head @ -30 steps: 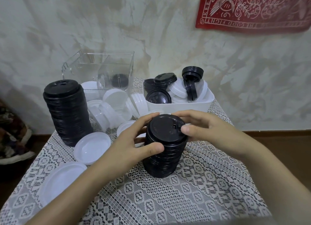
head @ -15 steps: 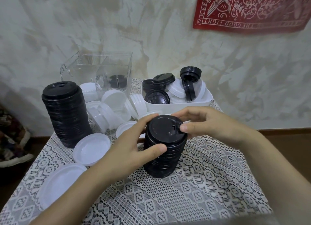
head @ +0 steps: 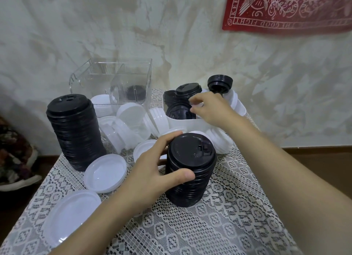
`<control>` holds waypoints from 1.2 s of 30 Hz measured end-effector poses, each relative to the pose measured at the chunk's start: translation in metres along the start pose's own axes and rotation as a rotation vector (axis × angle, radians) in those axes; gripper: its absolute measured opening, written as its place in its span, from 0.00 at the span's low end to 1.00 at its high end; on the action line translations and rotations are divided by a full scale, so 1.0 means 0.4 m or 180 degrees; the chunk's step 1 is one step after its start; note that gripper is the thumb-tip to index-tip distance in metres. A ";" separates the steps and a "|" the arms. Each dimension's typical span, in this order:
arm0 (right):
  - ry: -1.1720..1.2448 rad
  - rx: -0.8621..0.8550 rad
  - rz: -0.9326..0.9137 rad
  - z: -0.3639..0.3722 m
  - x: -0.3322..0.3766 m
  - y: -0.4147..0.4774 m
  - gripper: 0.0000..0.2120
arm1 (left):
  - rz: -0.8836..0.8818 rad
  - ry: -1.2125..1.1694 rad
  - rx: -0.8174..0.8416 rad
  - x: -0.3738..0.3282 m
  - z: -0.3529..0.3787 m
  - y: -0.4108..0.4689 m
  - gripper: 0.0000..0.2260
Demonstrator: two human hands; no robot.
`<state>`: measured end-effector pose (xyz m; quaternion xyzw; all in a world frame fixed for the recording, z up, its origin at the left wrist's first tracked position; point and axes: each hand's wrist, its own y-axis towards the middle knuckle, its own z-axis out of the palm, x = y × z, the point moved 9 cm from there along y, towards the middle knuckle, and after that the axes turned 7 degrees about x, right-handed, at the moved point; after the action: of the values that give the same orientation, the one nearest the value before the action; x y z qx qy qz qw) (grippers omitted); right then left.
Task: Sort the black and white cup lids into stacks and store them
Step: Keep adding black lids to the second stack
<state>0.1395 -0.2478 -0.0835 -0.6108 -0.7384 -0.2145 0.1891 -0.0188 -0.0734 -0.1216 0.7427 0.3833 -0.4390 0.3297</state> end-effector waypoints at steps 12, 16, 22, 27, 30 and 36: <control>0.0700 0.0239 -0.0120 0.015 0.001 0.000 0.09 | 0.0014 -0.0013 0.0012 0.002 -0.001 0.000 0.33; 0.1590 0.0264 -0.0349 -0.046 0.036 -0.075 0.09 | 0.0020 -0.0059 0.0002 0.003 -0.001 -0.001 0.33; 0.2082 0.0637 -0.0778 -0.109 0.090 -0.252 0.14 | 0.0036 -0.0229 -0.0010 0.009 -0.004 -0.001 0.35; 0.2134 0.1060 -0.0820 -0.083 0.101 -0.352 0.15 | 0.0116 -0.0308 0.0059 -0.003 0.001 -0.004 0.35; 0.2113 0.1176 -0.0763 -0.059 0.115 -0.388 0.14 | 0.0170 -0.0328 0.0103 -0.010 0.005 -0.006 0.33; 0.1880 0.0957 -0.0737 -0.036 0.129 -0.417 0.14 | 0.0225 -0.0353 0.0144 -0.014 0.009 -0.008 0.32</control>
<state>-0.0338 -0.2402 -0.0579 -0.3998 -0.7396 -0.2907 0.4568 -0.0247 -0.0764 -0.1186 0.7376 0.3279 -0.4761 0.3488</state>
